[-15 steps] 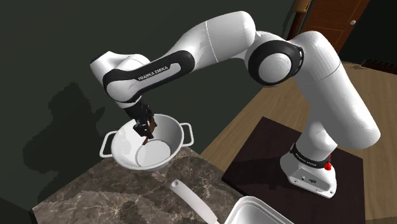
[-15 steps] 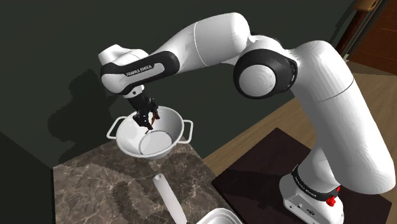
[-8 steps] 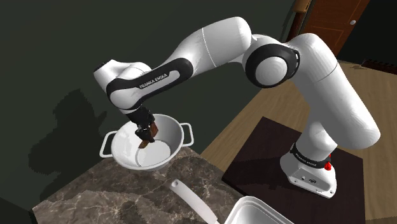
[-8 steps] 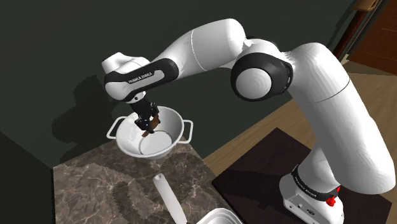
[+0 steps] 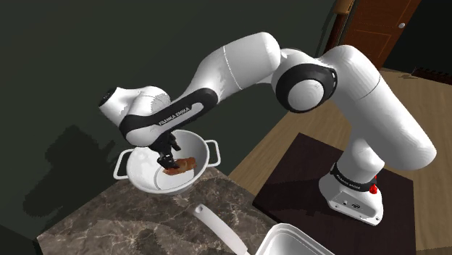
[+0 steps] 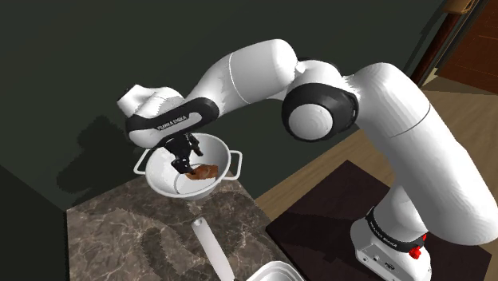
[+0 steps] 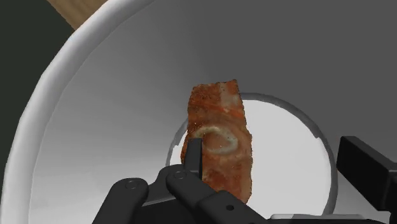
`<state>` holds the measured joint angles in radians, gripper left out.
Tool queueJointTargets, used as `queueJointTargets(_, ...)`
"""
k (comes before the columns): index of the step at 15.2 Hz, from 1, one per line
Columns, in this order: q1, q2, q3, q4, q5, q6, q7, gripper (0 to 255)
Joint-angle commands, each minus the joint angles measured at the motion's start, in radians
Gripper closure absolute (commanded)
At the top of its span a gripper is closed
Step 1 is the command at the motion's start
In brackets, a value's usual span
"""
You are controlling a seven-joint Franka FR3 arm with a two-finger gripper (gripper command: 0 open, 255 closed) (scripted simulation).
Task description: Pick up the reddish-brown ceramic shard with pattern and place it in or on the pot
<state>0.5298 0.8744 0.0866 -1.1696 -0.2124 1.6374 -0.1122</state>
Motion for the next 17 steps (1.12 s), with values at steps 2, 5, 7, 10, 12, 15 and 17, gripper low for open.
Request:
queueJointTargets(2, 0.098, 0.071, -0.043, 0.021, -0.148, -0.032, -0.022, 0)
queueJointTargets(5, 0.09, 0.061, -0.046, -0.032, -0.151, 0.012, -0.015, 0)
queueJointTargets(7, 0.084, 0.057, -0.047, -0.064, -0.154, 0.04, -0.01, 0)
queueJointTargets(10, 0.077, 0.053, -0.049, -0.103, -0.158, 0.074, -0.005, 0)
queueJointTargets(12, 0.077, 0.053, -0.049, -0.103, -0.158, 0.074, -0.005, 0)
queueJointTargets(15, 0.077, 0.053, -0.049, -0.103, -0.158, 0.074, -0.005, 0)
queueJointTargets(17, 0.077, 0.053, -0.049, -0.103, -0.158, 0.074, -0.005, 0)
